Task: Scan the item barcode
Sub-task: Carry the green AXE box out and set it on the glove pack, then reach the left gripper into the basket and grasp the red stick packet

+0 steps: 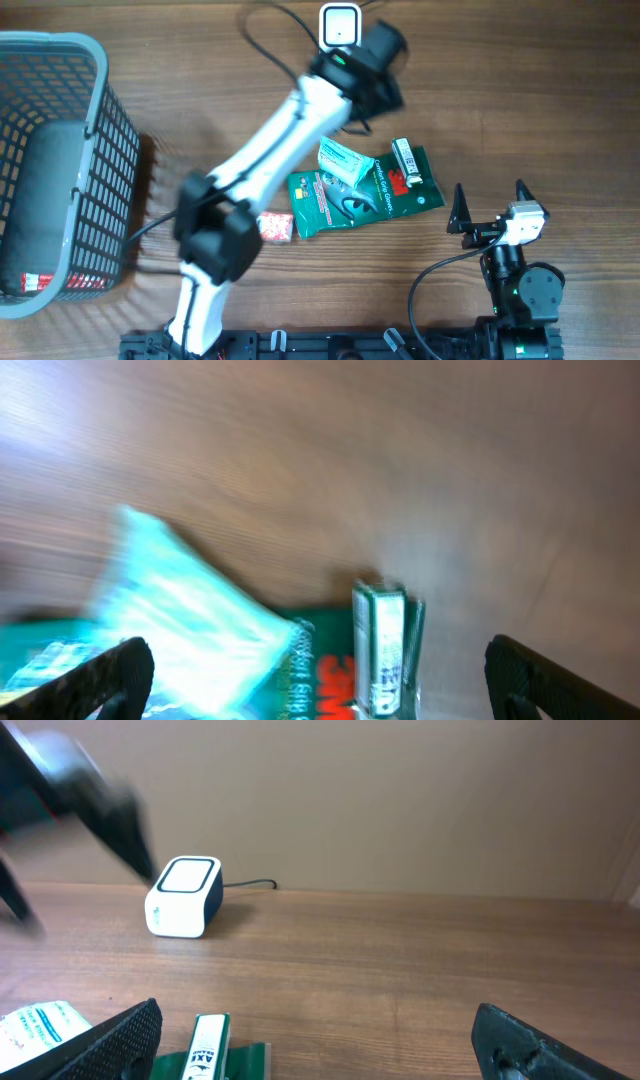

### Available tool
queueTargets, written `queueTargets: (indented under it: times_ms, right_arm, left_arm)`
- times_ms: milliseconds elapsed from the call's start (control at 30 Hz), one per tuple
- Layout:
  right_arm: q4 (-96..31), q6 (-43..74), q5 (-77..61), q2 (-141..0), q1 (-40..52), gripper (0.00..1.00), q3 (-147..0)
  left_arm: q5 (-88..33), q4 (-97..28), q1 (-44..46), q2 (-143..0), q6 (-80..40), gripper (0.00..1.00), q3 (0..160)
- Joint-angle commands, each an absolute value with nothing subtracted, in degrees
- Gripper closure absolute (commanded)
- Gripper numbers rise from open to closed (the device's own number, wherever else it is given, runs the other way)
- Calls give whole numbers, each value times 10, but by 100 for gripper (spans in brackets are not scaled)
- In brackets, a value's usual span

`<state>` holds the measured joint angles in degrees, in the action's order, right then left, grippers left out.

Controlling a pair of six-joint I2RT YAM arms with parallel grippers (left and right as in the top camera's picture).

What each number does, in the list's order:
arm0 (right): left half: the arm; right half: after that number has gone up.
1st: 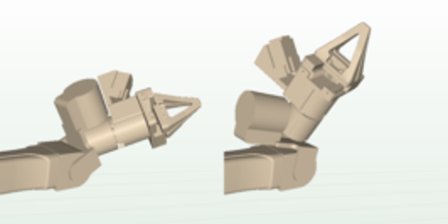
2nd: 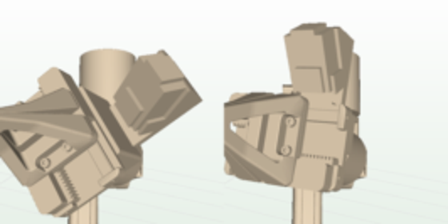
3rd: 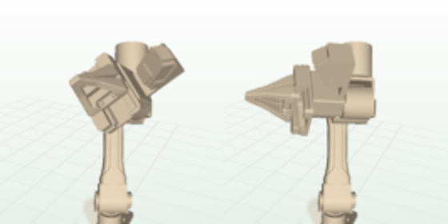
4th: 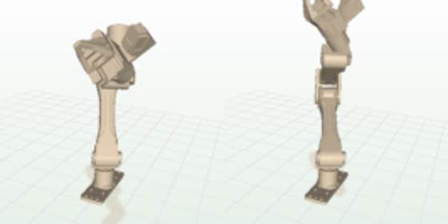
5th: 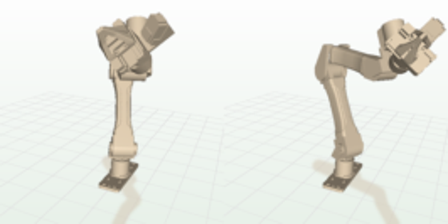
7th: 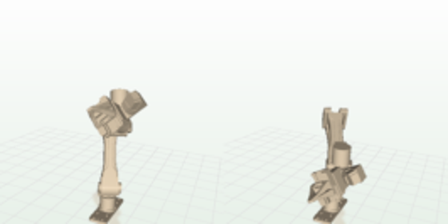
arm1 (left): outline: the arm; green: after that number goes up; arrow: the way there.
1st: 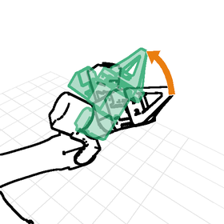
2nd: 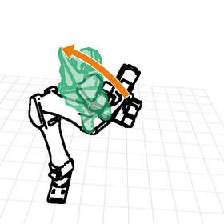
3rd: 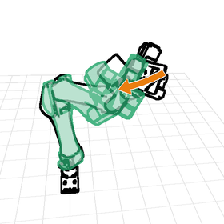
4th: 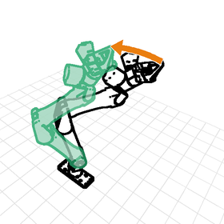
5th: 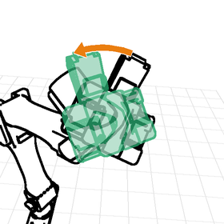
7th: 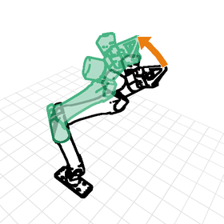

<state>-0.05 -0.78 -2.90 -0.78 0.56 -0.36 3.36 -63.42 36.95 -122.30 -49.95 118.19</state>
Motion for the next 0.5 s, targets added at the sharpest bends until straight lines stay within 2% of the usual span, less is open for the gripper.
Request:
queueTargets:
  times_ms: [0,67,133,200,367,467]
  right_arm:
    - [1,-14,-25,-4,5,0,-3]
    - [1,-14,-25,-4,5,0,-3]
    - [1,-14,-25,-4,5,0,-3]
    - [1,-14,-25,-4,5,0,-3]
    - [1,-14,-25,-4,5,0,-3]
    - [1,-14,-25,-4,5,0,-3]
  left_arm:
    - [186,-706,267,-1055,-452,0,1266]
    - [202,-726,183,-981,-452,0,1268]
    - [199,-753,13,-887,-471,0,1268]
    - [200,-776,-80,-861,-471,0,1268]
    - [200,-909,-339,-918,-479,0,1228]
    - [200,-941,-400,-965,-516,0,1165]
